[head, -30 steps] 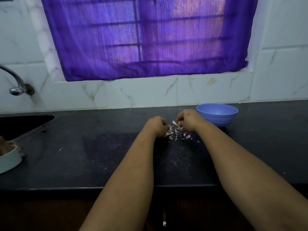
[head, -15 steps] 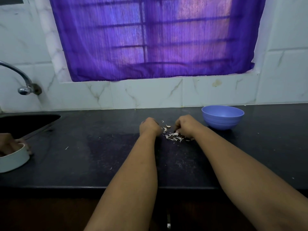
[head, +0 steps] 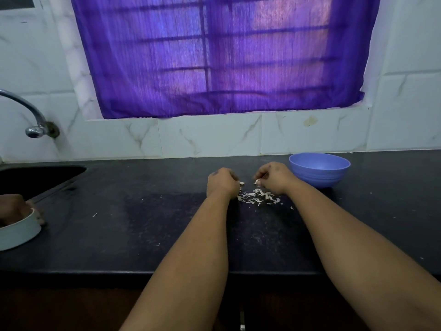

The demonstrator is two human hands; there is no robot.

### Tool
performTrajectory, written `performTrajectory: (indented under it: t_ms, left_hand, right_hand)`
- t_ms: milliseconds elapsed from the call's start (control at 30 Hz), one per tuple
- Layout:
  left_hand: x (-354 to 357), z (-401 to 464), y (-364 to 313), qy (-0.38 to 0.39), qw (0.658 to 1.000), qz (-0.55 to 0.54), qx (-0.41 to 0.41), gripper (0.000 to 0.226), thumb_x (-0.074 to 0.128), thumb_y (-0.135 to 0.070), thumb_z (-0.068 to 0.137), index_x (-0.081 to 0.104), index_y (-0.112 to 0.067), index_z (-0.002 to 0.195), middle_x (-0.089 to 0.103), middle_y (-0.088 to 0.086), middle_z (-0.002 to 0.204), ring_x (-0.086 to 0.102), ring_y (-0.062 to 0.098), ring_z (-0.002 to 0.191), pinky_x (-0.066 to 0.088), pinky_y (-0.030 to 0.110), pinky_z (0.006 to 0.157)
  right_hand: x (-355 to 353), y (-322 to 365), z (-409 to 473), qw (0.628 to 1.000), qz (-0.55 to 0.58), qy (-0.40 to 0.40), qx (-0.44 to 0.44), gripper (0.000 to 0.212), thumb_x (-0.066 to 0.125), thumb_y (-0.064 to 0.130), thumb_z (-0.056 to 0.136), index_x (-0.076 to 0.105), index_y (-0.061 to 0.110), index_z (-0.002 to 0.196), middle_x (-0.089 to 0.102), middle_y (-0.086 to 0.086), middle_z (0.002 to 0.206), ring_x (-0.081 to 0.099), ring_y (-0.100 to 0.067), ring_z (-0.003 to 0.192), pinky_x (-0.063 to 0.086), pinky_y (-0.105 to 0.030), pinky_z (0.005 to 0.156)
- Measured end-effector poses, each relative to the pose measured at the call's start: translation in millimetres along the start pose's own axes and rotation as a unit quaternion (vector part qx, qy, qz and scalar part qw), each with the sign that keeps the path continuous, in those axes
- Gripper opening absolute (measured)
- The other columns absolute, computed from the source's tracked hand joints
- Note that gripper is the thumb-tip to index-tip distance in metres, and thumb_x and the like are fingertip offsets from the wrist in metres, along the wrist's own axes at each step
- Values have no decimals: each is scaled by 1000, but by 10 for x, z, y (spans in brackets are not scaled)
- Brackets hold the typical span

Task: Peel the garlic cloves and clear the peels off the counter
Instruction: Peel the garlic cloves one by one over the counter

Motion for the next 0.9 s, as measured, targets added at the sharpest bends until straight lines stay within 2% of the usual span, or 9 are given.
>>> performTrajectory:
  t_ms: [67, 167, 267, 367, 467, 533, 667, 800, 900]
  left_hand:
    - [-2, -18, -82, -7, 997, -78, 25, 14, 65, -22, 89, 73, -14, 97, 72, 6, 98, 65, 22, 97, 51, 30, 86]
    - [48, -70, -187, 6, 978, -207, 40, 15, 66, -24, 89, 73, -12, 95, 70, 5, 86, 64, 20, 83, 51, 31, 76]
    - [64, -89, -227, 8, 967, -251, 41, 15, 65, -25, 90, 73, -13, 93, 67, 2, 75, 60, 16, 73, 47, 29, 68]
    - [68, -80, -218, 11, 957, -289, 25, 13, 64, -23, 91, 71, -11, 91, 72, 10, 82, 61, 17, 70, 47, 30, 67]
    - [92, -78, -210, 21, 955, -297, 12, 10, 66, -23, 90, 68, -16, 83, 73, 12, 86, 68, 23, 76, 55, 37, 74]
    - [102, -77, -218, 26, 953, -302, 7, 11, 67, -23, 89, 68, -17, 80, 73, 12, 86, 70, 26, 84, 56, 39, 79]
    - [136, -106, -268, 55, 940, -337, -2, 13, 58, -13, 94, 67, -9, 85, 70, 8, 87, 69, 14, 75, 53, 29, 71]
    - [142, -119, -270, 50, 949, -312, 15, 15, 63, -8, 90, 67, -12, 77, 70, 7, 75, 70, 14, 71, 56, 34, 79]
    - [103, -104, -229, 29, 952, -303, 6, 9, 63, -8, 90, 68, -8, 83, 65, 2, 67, 60, 3, 53, 52, 23, 58]
  right_hand:
    - [-82, 28, -29, 997, 69, -25, -12, 12, 71, 4, 83, 72, 9, 94, 66, 2, 72, 58, -6, 64, 43, -9, 55]
    - [-146, 82, -61, 991, 116, -55, -33, 7, 73, 11, 82, 68, 16, 81, 70, -5, 74, 63, -13, 66, 53, -28, 64]
    - [-131, 121, -73, 991, 115, -55, -35, 11, 69, 18, 87, 66, 15, 77, 69, -6, 68, 60, -11, 56, 53, -30, 62]
    - [-112, 116, -57, 984, 168, -52, -22, 11, 67, 17, 90, 66, 7, 85, 71, -12, 71, 63, -9, 54, 58, -34, 70]
    - [-103, 94, -32, 980, 192, -57, -10, 10, 66, 16, 90, 64, 6, 92, 72, -14, 76, 70, -17, 64, 59, -38, 76]
    - [-109, 87, -26, 980, 188, -68, -7, 9, 66, 17, 91, 63, 9, 87, 72, -11, 72, 70, -20, 66, 59, -39, 74]
    - [-166, 111, -26, 983, 124, -130, -33, 14, 71, 24, 86, 64, 22, 74, 68, 1, 72, 62, -11, 66, 53, -28, 67]
    - [-141, 65, 10, 977, 164, -137, -22, 16, 75, 24, 81, 64, 25, 70, 71, 0, 70, 69, -18, 71, 59, -43, 73]
    - [-128, 80, 14, 974, 189, -121, -27, 11, 77, 20, 80, 69, 22, 74, 72, -1, 68, 71, -16, 68, 60, -46, 74]
Point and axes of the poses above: each hand's wrist, its own z-axis towards the middle knuckle, its own x-axis out of the palm, y = z × x, the point moved 6 cm from there along z, towards the middle knuckle
